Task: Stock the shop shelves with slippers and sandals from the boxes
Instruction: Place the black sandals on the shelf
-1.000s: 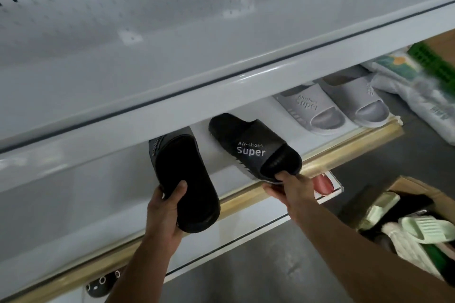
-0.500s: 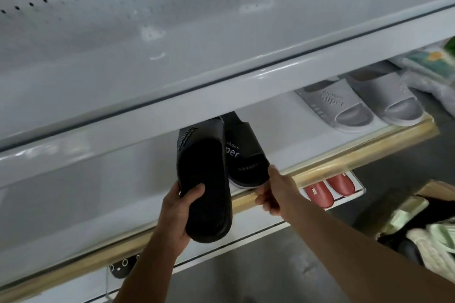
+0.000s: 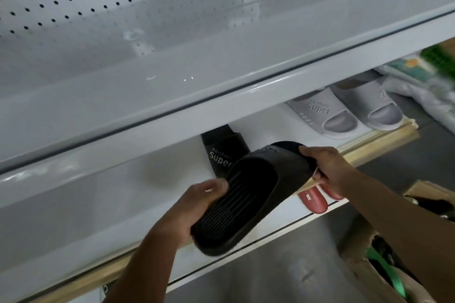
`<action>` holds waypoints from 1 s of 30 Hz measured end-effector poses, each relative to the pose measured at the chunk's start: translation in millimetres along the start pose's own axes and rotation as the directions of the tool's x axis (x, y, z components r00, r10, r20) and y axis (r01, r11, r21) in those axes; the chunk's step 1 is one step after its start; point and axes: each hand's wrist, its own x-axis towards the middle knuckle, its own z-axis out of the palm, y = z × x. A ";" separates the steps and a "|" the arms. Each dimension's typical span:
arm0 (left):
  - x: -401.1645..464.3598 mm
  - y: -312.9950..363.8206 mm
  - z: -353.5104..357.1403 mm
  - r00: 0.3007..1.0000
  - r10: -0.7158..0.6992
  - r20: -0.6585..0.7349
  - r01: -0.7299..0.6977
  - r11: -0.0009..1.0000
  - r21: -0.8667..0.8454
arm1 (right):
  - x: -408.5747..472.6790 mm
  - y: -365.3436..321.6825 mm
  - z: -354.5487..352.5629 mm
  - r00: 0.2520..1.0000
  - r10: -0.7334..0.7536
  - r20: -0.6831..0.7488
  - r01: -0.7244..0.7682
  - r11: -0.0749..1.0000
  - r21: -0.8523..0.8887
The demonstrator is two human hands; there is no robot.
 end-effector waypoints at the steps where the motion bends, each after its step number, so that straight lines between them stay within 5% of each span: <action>1: 6.1 2.7 4.3 0.989 -0.025 -0.143 0.009 0.994 -0.109 | 0.6 -0.4 -5.2 0.997 0.020 -0.073 -0.015 0.998 0.066; 3: 18.1 7.0 8.7 0.911 -0.091 -0.401 -0.064 0.933 -0.355 | 3.7 4.0 -12.3 0.987 0.075 -0.141 -0.039 0.969 0.245; 5: 32.5 6.0 10.5 0.857 -0.105 -0.504 -0.142 0.892 -0.428 | 7.5 14.7 -12.2 0.989 0.096 -0.111 -0.043 0.911 0.411; 11: 64.0 -10.0 29.2 0.859 0.011 -0.512 -0.096 0.985 -0.140 | 11.3 28.3 23.2 0.996 0.082 -0.048 -0.039 0.815 0.578; 17: 84.4 -20.7 34.6 0.852 0.111 -0.512 -0.027 0.985 0.169 | 16.1 23.3 50.2 0.964 0.168 -0.204 -0.089 0.933 0.349; 22: 86.4 -24.4 34.9 0.841 0.162 -0.516 -0.022 0.964 0.266 | 16.2 24.5 55.8 0.967 0.145 -0.211 -0.142 0.989 0.032; 30: 78.7 -23.6 39.4 0.804 0.165 -0.571 -0.011 0.965 0.263 | 12.0 34.5 43.8 0.973 -0.080 -0.218 -0.054 0.833 -0.550</action>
